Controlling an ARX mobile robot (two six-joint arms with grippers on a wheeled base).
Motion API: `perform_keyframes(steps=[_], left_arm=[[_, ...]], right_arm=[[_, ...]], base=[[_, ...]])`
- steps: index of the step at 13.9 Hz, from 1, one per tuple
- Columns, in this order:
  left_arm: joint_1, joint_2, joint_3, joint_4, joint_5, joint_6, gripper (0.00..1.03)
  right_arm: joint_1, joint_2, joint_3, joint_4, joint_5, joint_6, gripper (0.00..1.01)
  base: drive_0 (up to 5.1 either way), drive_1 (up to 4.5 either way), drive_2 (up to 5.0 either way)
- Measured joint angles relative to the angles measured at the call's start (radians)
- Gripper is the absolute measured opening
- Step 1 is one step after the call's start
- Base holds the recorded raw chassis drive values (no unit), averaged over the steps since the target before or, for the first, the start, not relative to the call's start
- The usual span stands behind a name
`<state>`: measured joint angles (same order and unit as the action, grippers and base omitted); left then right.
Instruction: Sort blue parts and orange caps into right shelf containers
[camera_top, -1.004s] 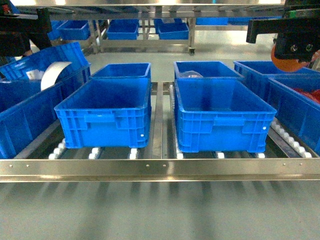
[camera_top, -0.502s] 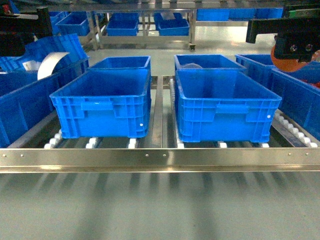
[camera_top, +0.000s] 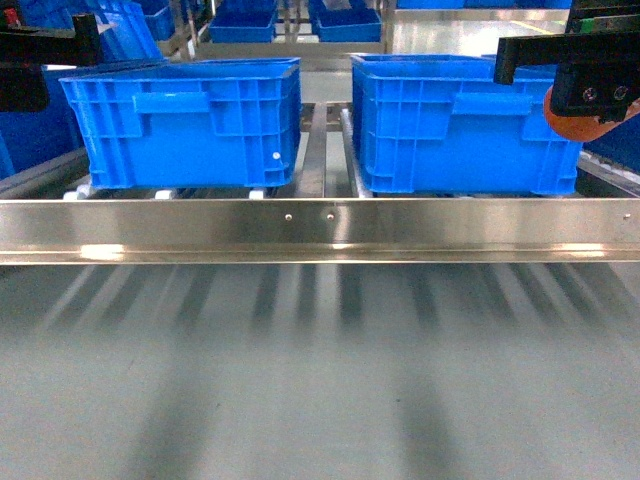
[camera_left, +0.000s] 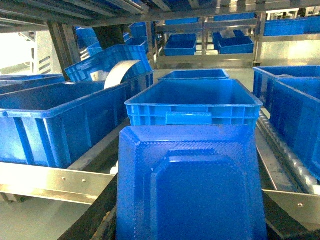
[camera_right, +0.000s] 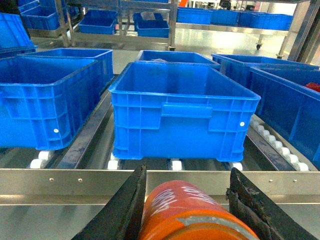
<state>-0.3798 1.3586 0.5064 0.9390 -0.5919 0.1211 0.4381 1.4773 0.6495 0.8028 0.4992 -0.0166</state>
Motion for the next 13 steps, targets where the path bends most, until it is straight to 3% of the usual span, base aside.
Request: perform_keyframes(steps=[7, 13], left_arm=[[0.0, 0.0, 0.0, 0.002, 0.0, 0.0, 0.44], [0.001, -0.004, 0.0, 0.003, -0.002, 0.0, 0.44]], right_arm=[[0.001, 0.0, 0.0, -0.001, -0.001, 0.0, 0.44], [0.0, -0.002, 0.0, -0.001, -0.002, 0.0, 0.44]], base=[[0.0, 0.0, 0.0], [0.0, 4.31, -4.3]])
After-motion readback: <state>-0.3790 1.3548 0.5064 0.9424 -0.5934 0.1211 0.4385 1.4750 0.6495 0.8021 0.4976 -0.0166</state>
